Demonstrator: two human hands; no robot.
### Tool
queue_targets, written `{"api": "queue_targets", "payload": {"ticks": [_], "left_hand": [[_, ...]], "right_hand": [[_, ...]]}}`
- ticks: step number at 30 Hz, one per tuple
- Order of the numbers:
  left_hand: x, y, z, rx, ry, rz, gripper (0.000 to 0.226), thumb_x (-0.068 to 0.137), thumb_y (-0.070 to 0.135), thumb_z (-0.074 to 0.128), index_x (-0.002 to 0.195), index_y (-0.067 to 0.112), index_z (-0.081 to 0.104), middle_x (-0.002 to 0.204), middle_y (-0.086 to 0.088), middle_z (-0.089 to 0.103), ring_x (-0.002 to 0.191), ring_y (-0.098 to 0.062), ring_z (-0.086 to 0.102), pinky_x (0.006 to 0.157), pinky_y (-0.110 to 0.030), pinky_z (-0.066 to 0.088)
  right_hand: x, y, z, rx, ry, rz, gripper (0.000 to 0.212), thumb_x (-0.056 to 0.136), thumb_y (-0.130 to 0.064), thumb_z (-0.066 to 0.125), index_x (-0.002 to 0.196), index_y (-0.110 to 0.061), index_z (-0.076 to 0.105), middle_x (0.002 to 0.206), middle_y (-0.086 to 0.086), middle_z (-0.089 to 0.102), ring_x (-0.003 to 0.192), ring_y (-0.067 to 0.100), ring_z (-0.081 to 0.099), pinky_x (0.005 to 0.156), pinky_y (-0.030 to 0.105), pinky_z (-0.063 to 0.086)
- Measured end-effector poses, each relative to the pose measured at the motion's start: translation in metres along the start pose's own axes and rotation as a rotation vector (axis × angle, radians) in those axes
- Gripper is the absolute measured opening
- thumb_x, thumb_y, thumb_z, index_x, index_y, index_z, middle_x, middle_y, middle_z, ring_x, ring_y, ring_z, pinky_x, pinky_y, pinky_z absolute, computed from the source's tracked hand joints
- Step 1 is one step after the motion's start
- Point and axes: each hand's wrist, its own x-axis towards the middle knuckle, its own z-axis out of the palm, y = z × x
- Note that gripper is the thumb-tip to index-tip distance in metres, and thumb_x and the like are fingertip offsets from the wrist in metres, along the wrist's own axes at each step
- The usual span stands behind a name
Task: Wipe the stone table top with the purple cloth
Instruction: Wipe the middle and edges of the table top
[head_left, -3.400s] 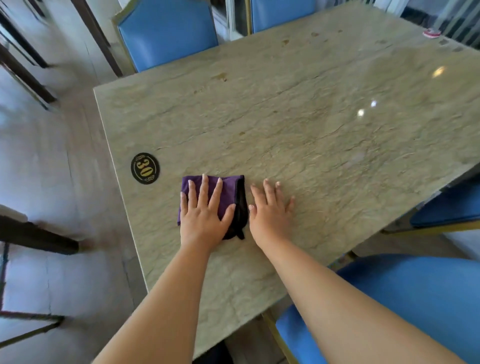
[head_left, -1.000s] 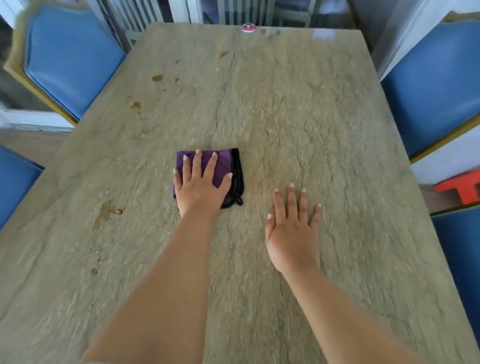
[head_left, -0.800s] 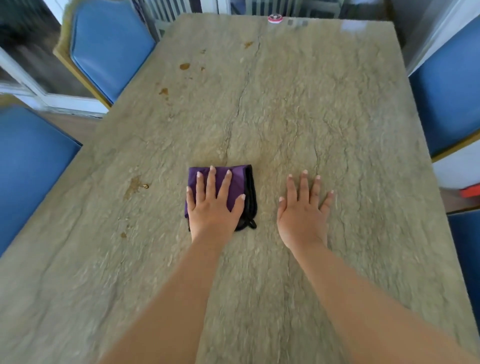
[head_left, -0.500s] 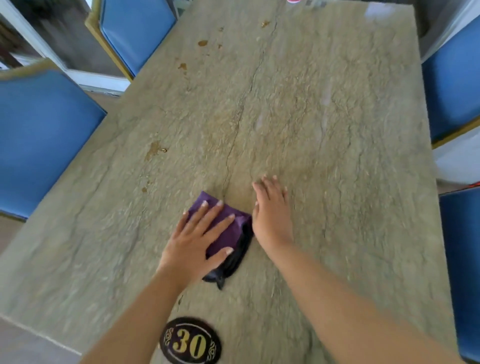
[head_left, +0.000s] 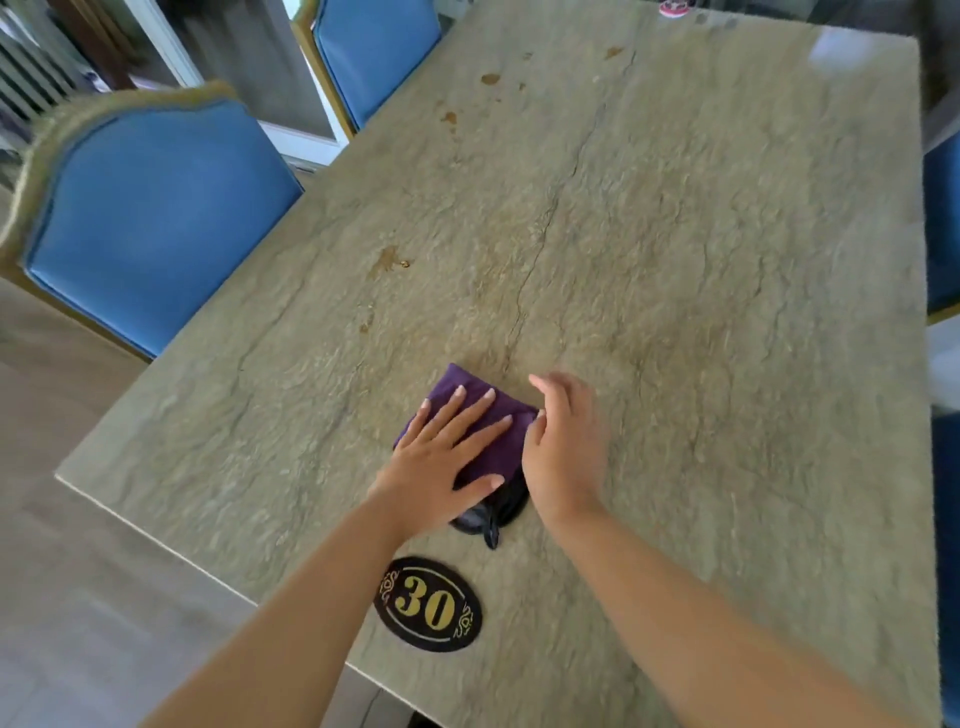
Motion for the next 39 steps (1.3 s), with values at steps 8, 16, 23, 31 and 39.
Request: {"api": "queue_targets", "payload": {"ticks": [8,16,23,31,39], "left_hand": [[-0.050,-0.086,-0.020,-0.035,0.171,-0.661,0.059,0.096,0.059,0.006,0.152,0.042,0.009,0.162,0.015,0.000,0.147,-0.006,-0.013,0.120,-0.046,-0.009],[-0.055,-0.094,-0.014,-0.028,0.232,-0.635,0.057,0.096,0.063,0.006,0.151,0.045,0.005,0.160,0.018,-0.004,0.145,-0.002,-0.017,0.120,-0.049,-0.003],[-0.057,-0.096,-0.015,-0.126,0.309,-0.605,0.067,0.096,0.063,0.014,0.154,0.030,0.008,0.161,0.016,0.006,0.146,0.000,-0.010,0.120,-0.048,-0.003],[-0.059,-0.116,-0.028,-0.227,0.326,-0.573,0.061,0.092,0.057,0.015,0.147,0.036,0.032,0.155,0.021,0.025,0.144,-0.004,0.018,0.119,-0.035,0.009],[-0.035,-0.248,-0.063,-0.018,0.180,-0.306,0.051,0.099,0.047,0.024,0.149,0.033,0.029,0.159,0.012,0.020,0.148,-0.011,0.011,0.121,-0.043,0.004]], "right_hand": [[-0.037,-0.024,0.051,-0.519,-0.381,-0.203,0.098,0.077,-0.083,0.008,0.153,-0.022,-0.002,0.160,0.012,-0.012,0.145,0.034,-0.018,0.112,0.061,-0.014],[0.072,-0.047,0.095,-0.560,-0.306,0.039,0.080,0.086,-0.074,0.007,0.151,-0.031,-0.008,0.160,0.005,-0.015,0.146,0.032,-0.017,0.109,0.065,-0.014],[0.093,-0.108,0.145,-0.352,-0.520,-0.494,0.056,0.096,-0.037,0.037,0.150,-0.036,0.019,0.162,-0.006,0.005,0.148,0.020,-0.001,0.117,0.049,-0.005],[0.071,-0.076,0.116,-0.438,-0.190,0.066,0.062,0.096,-0.038,0.036,0.152,-0.029,0.013,0.162,-0.002,0.002,0.149,0.020,-0.001,0.118,0.047,-0.002],[0.032,-0.174,0.194,-0.435,-0.258,0.001,0.062,0.097,-0.040,0.026,0.153,-0.028,0.001,0.161,-0.004,-0.009,0.148,0.021,-0.011,0.115,0.046,-0.014]]}}
